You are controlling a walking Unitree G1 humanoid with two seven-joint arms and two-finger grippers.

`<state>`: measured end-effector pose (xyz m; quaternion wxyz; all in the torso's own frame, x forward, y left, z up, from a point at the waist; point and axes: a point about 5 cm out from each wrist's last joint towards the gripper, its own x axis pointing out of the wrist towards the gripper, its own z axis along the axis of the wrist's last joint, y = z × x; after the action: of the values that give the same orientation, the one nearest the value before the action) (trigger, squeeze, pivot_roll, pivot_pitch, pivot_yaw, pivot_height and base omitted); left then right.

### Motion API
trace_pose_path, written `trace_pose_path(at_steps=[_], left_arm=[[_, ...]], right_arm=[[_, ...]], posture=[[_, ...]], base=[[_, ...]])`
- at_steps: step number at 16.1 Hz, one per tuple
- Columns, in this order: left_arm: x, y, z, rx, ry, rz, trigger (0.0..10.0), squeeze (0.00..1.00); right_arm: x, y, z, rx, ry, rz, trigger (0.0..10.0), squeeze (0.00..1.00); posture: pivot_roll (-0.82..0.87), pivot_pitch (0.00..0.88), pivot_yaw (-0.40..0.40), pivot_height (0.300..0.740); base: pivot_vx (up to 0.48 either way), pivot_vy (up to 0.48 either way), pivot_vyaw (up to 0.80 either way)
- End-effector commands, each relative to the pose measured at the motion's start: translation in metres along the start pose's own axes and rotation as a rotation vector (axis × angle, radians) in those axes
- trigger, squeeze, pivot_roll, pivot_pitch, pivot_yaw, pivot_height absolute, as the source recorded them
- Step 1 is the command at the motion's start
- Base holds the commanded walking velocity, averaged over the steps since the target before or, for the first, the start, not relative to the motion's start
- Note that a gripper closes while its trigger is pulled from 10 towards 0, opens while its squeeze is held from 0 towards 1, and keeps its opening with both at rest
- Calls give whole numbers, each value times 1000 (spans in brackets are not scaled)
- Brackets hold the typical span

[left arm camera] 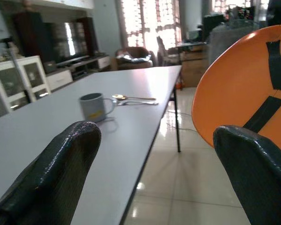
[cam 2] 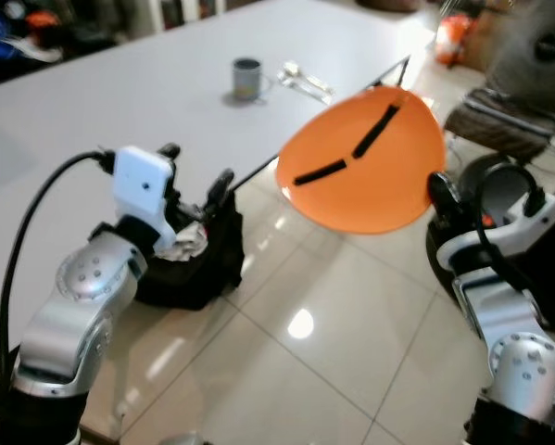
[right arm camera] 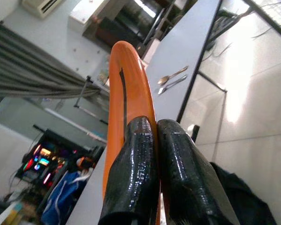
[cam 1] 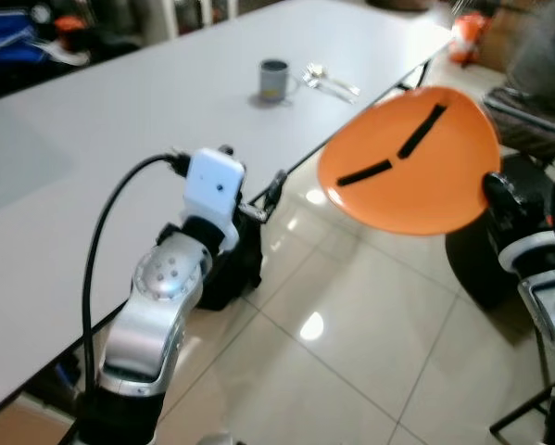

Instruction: Setting the table

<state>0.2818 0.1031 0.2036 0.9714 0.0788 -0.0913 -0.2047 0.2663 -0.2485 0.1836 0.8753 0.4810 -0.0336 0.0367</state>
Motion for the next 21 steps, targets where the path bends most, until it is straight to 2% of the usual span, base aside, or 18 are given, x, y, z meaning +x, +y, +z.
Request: trace_pose_path(at_steps=[1,21], left_arm=[[2,-7,2,-3,-6,-25,10000,0],[2,-8,1,4,-7,-37,10000,0]], right_arm=[[-2,4,13,-3,-54,26,10000,0],[4,-2,13,-9,-67,-27,10000,0]], posture=[[21,59,-26,740],[26,31,-26,740]], base=[[439,0,0],[464,0,0]])
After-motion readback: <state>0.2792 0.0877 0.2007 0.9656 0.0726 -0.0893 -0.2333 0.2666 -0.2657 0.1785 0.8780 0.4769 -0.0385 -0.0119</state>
